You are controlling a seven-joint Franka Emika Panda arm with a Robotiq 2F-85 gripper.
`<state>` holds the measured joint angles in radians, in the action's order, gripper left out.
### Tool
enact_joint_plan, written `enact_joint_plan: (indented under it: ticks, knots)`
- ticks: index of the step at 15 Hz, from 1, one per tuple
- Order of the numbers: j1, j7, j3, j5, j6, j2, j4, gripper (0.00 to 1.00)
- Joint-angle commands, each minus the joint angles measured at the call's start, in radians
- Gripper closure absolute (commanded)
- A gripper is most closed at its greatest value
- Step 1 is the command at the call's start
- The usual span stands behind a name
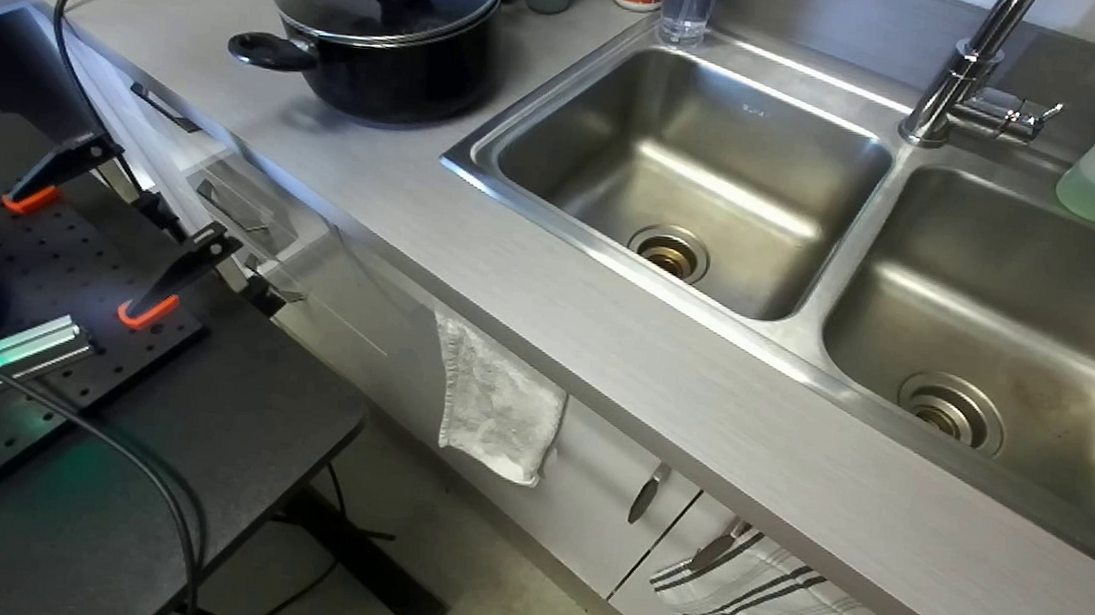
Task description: Put the glass lid on the black pot.
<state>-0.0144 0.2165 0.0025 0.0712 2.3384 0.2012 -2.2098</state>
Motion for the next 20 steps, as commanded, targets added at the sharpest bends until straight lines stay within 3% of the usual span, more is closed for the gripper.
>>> enact_joint_plan:
  ticks: [1, 13, 14, 15, 18, 20]
  knots:
    - [-0.014, 0.022, 0.009, -0.052, -0.019, 0.01, 0.015, 0.75]
    - [-0.025, 0.028, 0.006, -0.087, -0.023, 0.019, 0.014, 0.75]
    - [-0.024, 0.024, 0.006, -0.085, -0.022, 0.017, 0.013, 0.25]
    - [-0.024, 0.025, 0.006, -0.084, -0.02, 0.013, 0.01, 0.24]
    - [-0.022, 0.022, 0.008, -0.081, -0.015, 0.008, 0.003, 0.03]
    - [-0.02, 0.023, 0.01, -0.08, -0.012, 0.0, -0.003, 0.0]
